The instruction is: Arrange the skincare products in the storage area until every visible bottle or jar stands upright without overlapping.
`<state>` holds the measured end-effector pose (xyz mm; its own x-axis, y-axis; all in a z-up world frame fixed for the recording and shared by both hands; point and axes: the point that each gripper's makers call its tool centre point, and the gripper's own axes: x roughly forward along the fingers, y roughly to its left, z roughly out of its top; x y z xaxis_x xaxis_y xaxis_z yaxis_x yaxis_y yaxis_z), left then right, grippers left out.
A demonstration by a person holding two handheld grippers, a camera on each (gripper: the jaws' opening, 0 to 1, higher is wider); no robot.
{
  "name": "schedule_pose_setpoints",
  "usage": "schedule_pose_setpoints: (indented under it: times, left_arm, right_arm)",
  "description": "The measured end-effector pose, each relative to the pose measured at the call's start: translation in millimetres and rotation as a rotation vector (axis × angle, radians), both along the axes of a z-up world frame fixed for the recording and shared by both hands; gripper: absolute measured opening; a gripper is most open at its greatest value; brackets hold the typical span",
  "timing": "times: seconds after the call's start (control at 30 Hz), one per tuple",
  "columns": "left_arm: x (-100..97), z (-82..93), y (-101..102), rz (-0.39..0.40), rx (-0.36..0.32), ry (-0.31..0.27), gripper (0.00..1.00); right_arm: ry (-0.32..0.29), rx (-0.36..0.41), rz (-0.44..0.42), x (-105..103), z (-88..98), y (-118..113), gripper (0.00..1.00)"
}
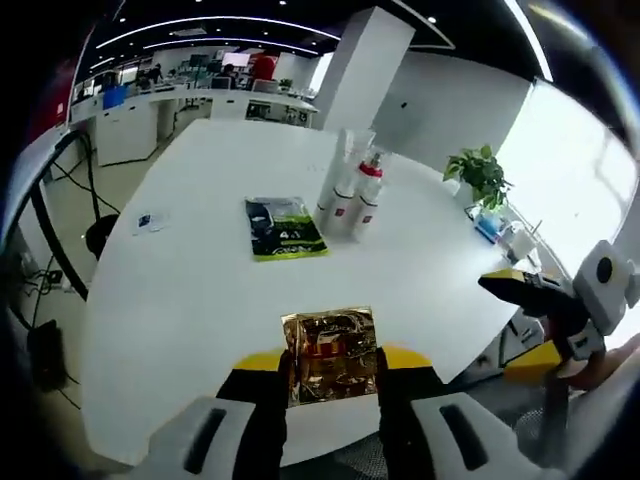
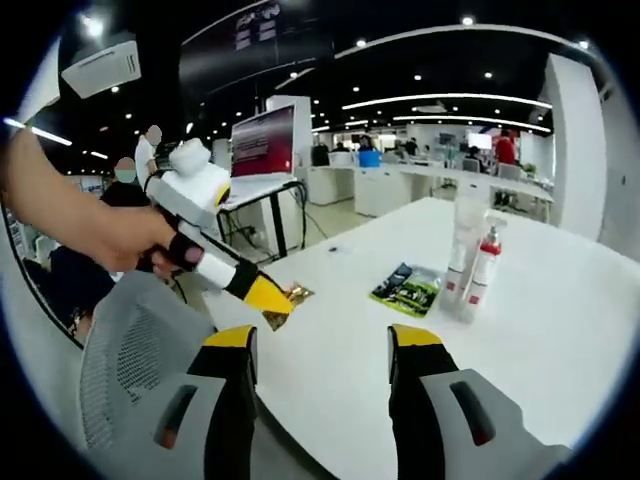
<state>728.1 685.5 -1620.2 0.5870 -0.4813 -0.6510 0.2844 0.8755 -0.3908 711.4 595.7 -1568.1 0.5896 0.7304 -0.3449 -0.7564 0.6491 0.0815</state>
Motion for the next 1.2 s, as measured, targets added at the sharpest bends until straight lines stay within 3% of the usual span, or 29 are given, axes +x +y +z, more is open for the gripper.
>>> schedule_pose_setpoints:
  times: [0.1, 0.2, 0.33, 0.5, 0.67, 0.87, 1.07, 1.2]
  left_arm:
    - [-5.6, 9.6, -10, -0.02, -0.004, -0.05, 0.35]
    - [-11.7, 17.2, -15, -0.042, 0.019, -0.11, 0.35]
    - [-17.7, 24.2, -18, -0.08, 0.08, -0.19, 0.35]
    - [-24.7, 34.4, -29, -0.121, 0.113, -0.265, 0.35]
    - [-33.9, 45.9, -46, -0.19, 0.14, -0.347, 0.35]
    - [-40.5, 55.5, -62, -0.227, 0.159, -0.41, 0.35]
    - [-47.2, 58.7, -82, -0.303, 0.171, -0.439, 0.35]
    - [-48.4, 59.6, -89, -0.325, 0.192, -0.454, 0.36]
  right_arm:
    - [0.02, 0.036, -0.01, 1, 2.8, -1, 0.49]
    - [0.044, 0.118, -0.037, 4, 11.0, -5, 0.5]
    - [0.102, 0.21, -0.069, 7, 16.5, -9, 0.47]
    - [0.11, 0.27, -0.078, 7, 25.0, -13, 0.37]
    - [0.189, 0.301, -0.026, -2, 21.3, -2, 0.27]
    - [0.289, 0.395, -0.014, -4, 23.9, -1, 0.19]
    - [0.367, 0.414, 0.04, -14, 21.2, 8, 0.07]
    - [0.355, 0.401, 0.016, -12, 20.4, 2, 0.04]
